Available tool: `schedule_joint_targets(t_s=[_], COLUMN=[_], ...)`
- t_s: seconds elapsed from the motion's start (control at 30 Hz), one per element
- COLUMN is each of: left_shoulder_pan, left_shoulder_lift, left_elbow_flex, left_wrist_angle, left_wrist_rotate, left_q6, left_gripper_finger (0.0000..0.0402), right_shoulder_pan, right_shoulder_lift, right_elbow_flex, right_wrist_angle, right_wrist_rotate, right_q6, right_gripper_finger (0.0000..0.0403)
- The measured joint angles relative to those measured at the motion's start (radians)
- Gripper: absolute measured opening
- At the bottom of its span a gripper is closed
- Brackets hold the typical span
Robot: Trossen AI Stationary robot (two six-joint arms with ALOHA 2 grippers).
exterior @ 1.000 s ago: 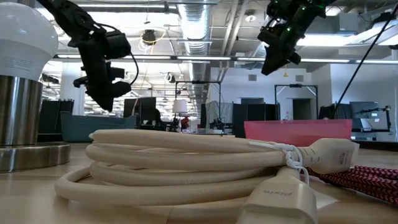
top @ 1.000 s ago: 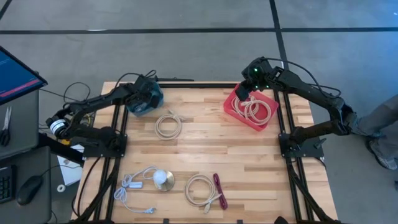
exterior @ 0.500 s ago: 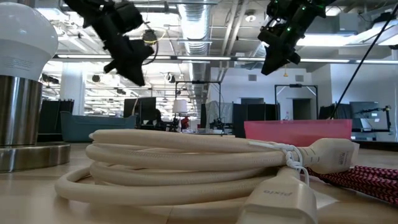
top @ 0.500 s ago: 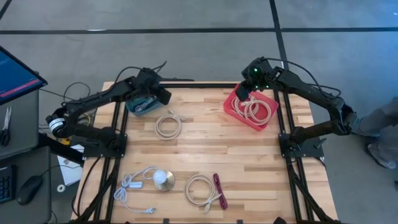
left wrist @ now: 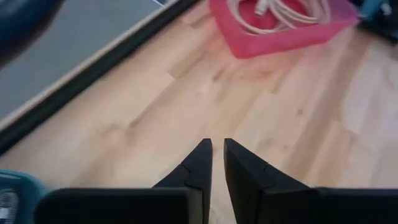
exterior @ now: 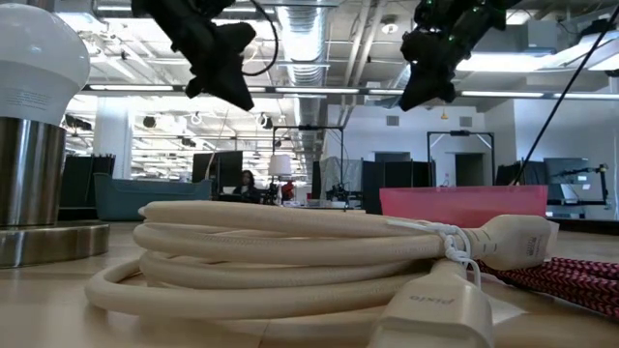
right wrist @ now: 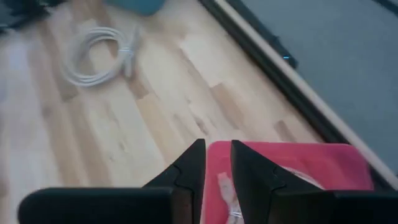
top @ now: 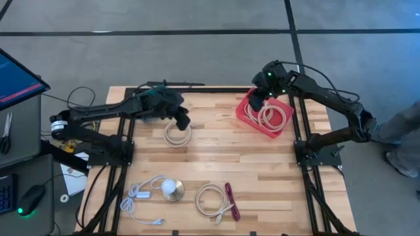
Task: Pick & Place USB Port
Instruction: Put the white charger cable into pink bin
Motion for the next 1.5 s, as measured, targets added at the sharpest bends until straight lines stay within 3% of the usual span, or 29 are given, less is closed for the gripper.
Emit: schedule_joint_targets(t_s=[0.17, 0.27, 0.57, 1.07, 1.37, 1.5], left_shoulder_pan=[-0.087, -0.125, -0.207, -0.295, -0.328, -0.327], left_shoulder_lift=[0.0, 0.0, 0.0, 0.0, -0.029, -0.087], left_elbow_flex=[0.0, 0.0, 0.0, 0.0, 0.0, 0.0], left_wrist_angle=[0.001, 0.008, 0.016, 0.031, 0.024, -0.025], left_wrist_rotate=[0.002, -0.012, -0.083, -0.082, -0.082, -0.123], left_q6=[-0.057, -0.096, -0.135, -0.167, -0.184, -0.179], left_gripper_finger=[0.0032, 0.0026, 0.0009, 0.0006, 0.0006, 0.0007], right_shoulder_pan=[0.019, 0.045, 0.133, 0.247, 0.371, 0.412], right_shoulder_lift=[0.0, 0.0, 0.0, 0.0, 0.0, 0.0], right_elbow_flex=[0.0, 0.0, 0.0, 0.0, 0.0, 0.0], right_wrist_angle=[0.0, 0.001, 0.007, 0.054, 0.059, 0.109], right_wrist_rotate=[-0.188, -0.233, -0.221, -0.212, -0.083, -0.072], right_q6=[-0.013, -0.059, -0.181, -0.122, -0.182, -0.183], right_gripper_finger=[0.0069, 0.0069, 0.0069, 0.0069, 0.0069, 0.0069])
